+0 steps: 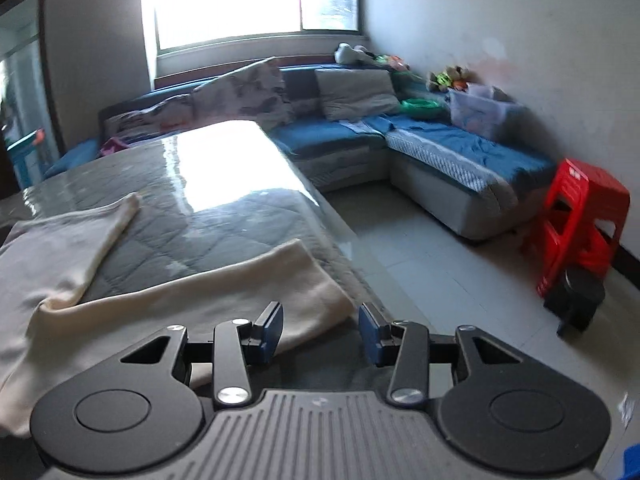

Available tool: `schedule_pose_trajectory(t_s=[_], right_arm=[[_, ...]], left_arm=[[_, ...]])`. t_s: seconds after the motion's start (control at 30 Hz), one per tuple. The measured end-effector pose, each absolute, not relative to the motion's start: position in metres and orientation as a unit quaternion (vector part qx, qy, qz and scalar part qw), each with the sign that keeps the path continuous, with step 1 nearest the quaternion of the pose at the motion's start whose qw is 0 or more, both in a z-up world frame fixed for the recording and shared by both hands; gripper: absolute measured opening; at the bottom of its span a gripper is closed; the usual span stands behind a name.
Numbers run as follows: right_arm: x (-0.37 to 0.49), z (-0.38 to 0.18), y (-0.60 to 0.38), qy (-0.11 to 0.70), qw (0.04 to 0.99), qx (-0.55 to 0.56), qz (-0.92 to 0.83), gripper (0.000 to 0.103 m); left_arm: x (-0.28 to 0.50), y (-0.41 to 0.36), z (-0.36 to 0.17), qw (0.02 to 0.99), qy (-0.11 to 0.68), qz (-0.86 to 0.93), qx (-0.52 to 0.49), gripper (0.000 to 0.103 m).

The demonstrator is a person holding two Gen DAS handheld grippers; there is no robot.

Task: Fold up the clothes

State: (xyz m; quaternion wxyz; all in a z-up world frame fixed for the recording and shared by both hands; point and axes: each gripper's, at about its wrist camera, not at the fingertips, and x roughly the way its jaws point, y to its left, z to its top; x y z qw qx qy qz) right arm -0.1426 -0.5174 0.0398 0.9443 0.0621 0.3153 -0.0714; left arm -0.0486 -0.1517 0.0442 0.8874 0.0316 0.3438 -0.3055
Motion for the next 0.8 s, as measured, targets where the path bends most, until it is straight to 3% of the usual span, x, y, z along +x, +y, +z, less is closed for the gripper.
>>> schedule_pose_trajectory(t_s=[0.3, 0.8], right_arm=[[-0.139, 0.030, -0.537, 0.301, 0.945, 0.083, -0.099, 0.010], [-0.164, 0.030, -0.540, 0.280, 0.947, 0.092, -0.128, 0.007]], left_arm=[[-0.040, -0.177, 0.041, 0.884, 0.345, -0.314, 0.040, 0.041], [-0.023, -0.198, 0.029, 0.882, 0.352, -0.309, 0.058, 0.041]])
